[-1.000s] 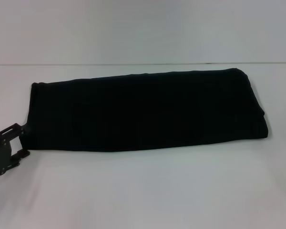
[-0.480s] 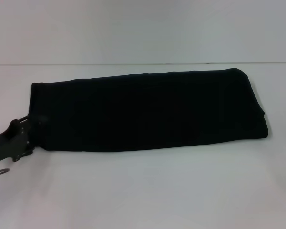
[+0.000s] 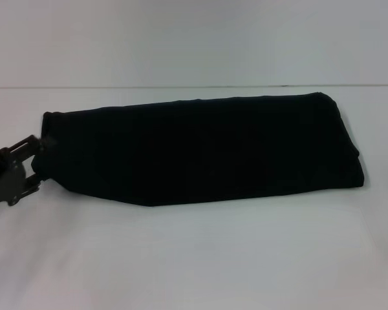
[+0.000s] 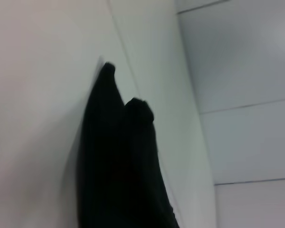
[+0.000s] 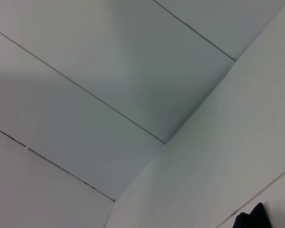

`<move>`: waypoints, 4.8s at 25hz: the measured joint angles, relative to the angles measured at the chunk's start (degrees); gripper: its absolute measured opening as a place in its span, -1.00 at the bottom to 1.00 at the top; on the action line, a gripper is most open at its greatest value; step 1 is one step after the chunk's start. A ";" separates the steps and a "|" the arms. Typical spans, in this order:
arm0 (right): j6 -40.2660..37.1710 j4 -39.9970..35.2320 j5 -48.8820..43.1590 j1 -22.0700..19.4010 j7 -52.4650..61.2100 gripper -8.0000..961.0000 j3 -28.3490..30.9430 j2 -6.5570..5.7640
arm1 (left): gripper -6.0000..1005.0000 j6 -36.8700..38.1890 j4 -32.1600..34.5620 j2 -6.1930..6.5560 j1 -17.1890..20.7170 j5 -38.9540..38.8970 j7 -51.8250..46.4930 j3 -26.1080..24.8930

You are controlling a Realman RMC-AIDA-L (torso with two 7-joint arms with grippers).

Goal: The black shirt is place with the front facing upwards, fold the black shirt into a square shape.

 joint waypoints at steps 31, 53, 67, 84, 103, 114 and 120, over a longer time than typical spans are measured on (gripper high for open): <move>0.18 0.00 0.05 0.01 -0.09 0.46 0.09 0.07 | 0.54 -11.15 -1.21 -0.85 -5.78 6.59 -2.88 3.32; 0.41 0.00 0.19 0.18 0.29 0.46 0.17 0.12 | -0.85 -12.15 0.90 -0.65 -5.09 7.03 -0.17 4.27; 1.24 0.03 0.17 0.33 0.38 0.46 0.35 0.27 | -0.92 -17.11 4.91 0.79 -1.64 8.52 1.03 1.65; 1.13 0.88 0.16 0.63 0.19 0.46 1.05 0.20 | -0.91 1.90 20.36 -4.80 -1.64 -0.48 0.79 0.75; 1.01 0.96 -0.09 0.87 0.01 0.46 0.50 0.52 | -0.90 -13.00 15.11 -8.86 -19.28 -6.05 4.43 41.95; 1.12 0.97 -0.18 0.84 -0.08 0.46 0.42 0.49 | -0.77 -23.71 8.94 -9.23 -25.45 -6.16 12.53 60.28; 0.65 0.97 -0.25 0.86 0.25 0.46 0.03 -0.05 | -0.38 -11.53 19.25 -8.62 -19.04 -7.81 9.87 51.53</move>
